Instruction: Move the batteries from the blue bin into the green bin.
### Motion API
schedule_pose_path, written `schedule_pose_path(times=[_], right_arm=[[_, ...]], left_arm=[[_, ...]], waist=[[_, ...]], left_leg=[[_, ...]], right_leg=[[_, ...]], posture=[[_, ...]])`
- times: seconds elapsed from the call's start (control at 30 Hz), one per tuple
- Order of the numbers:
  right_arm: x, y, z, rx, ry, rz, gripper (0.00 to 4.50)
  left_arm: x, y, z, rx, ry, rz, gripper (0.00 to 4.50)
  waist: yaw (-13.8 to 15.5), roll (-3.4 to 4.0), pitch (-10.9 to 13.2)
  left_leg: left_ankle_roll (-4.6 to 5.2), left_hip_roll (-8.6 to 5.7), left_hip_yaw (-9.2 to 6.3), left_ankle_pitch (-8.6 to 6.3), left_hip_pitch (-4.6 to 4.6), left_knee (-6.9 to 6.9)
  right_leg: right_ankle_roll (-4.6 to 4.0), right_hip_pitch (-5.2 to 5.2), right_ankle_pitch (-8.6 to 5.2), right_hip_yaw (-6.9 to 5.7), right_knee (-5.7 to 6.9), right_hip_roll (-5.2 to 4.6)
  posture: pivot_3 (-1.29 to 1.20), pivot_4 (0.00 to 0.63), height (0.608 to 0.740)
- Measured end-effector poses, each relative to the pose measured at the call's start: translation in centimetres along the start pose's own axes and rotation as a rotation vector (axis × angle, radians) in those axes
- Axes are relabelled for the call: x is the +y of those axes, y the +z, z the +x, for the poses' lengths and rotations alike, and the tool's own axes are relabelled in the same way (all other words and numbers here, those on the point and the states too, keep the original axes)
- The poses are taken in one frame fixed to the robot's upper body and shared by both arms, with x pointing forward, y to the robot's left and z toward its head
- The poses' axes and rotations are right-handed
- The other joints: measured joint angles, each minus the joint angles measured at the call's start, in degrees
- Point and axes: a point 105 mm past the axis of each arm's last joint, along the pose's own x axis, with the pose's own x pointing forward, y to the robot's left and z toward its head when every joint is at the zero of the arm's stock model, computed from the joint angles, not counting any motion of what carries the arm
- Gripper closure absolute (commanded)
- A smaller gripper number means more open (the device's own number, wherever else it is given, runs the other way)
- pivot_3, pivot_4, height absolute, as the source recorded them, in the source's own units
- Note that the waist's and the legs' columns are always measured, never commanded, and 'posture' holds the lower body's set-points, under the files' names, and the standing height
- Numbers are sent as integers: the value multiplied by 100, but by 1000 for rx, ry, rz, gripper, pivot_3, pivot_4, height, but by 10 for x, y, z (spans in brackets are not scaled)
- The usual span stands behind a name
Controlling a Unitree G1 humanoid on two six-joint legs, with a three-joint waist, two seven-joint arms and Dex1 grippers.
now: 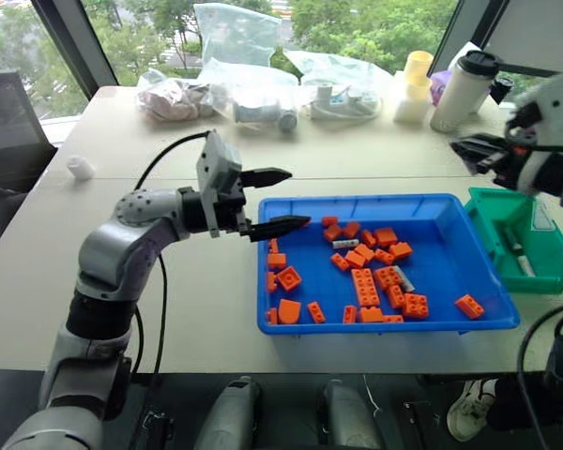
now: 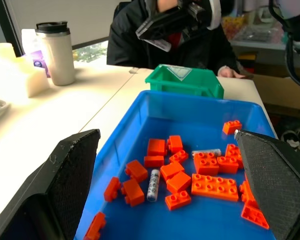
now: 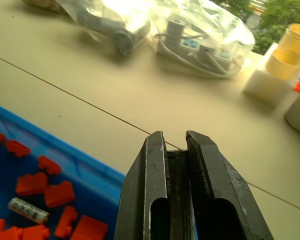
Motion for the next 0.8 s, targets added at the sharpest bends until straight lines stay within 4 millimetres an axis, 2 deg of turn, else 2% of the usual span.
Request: schedule_pose_path(times=[0.07, 0.17, 0.33, 0.4, 0.43, 0.6, 0.63, 0.73, 0.8], right_arm=[[-9, -20, -4, 22, -75, -39, 4494], [-18, -36, -8, 32, -153, -34, 4494], [-31, -44, -17, 24, -235, -3, 4494], [-32, -48, -17, 31, -249, -7, 3463], [-35, -52, -17, 41, -258, 0, 3193], [-40, -63, -14, 72, -275, -1, 504], [-40, -62, -14, 70, -275, -5, 167], [-41, -50, -11, 29, -272, -16, 167], [-32, -35, -5, -20, -214, -8, 167]], left_arm=[[4, -2, 11, 8, -10, 26, 0], [4, -4, 20, -1, -26, 37, 0], [3, -6, 21, 0, -48, 38, 0], [2, -6, 21, -1, -58, 47, 0], [2, -6, 21, 2, -59, 49, 0], [2, -8, 20, 20, -60, 58, 0], [2, -8, 20, 20, -60, 58, 0], [4, -9, 17, 34, -57, 64, 0], [6, -10, 13, 54, -53, 72, 0]], waist=[[-50, 0, 0], [-183, 6, 0], [-231, 6, 0], [-204, 6, 0], [-198, 6, 0], [-183, 6, 0], [-187, 6, 0], [-206, 6, 0], [-235, 6, 0]], left_leg=[[2, 1, 11, 1, 3, 0], [2, 20, 48, 1, 20, -8], [4, 35, 67, 1, 31, -11], [4, 34, 68, 1, 30, -9], [4, 33, 69, 0, 30, -8], [7, 30, 71, -1, 28, -6], [7, 31, 71, -1, 29, -7], [6, 32, 72, -1, 31, -7], [6, 36, 74, -1, 33, -9]], right_leg=[[0, -2, 0, 5, 5, 0], [1, -14, 0, 43, 21, 14], [0, -18, 0, 72, 23, 32], [0, -17, 0, 75, 22, 32], [1, -17, 0, 76, 22, 31], [1, -17, 0, 78, 21, 30], [1, -17, 0, 78, 21, 30], [1, -18, 0, 80, 22, 32], [1, -20, 0, 84, 23, 37]], posture=[[0, 150, 740], [0, 150, 740], [0, 150, 740], [0, 150, 740], [0, 150, 740], [0, 150, 740], [0, 150, 740], [0, 150, 740], [0, 150, 740]])
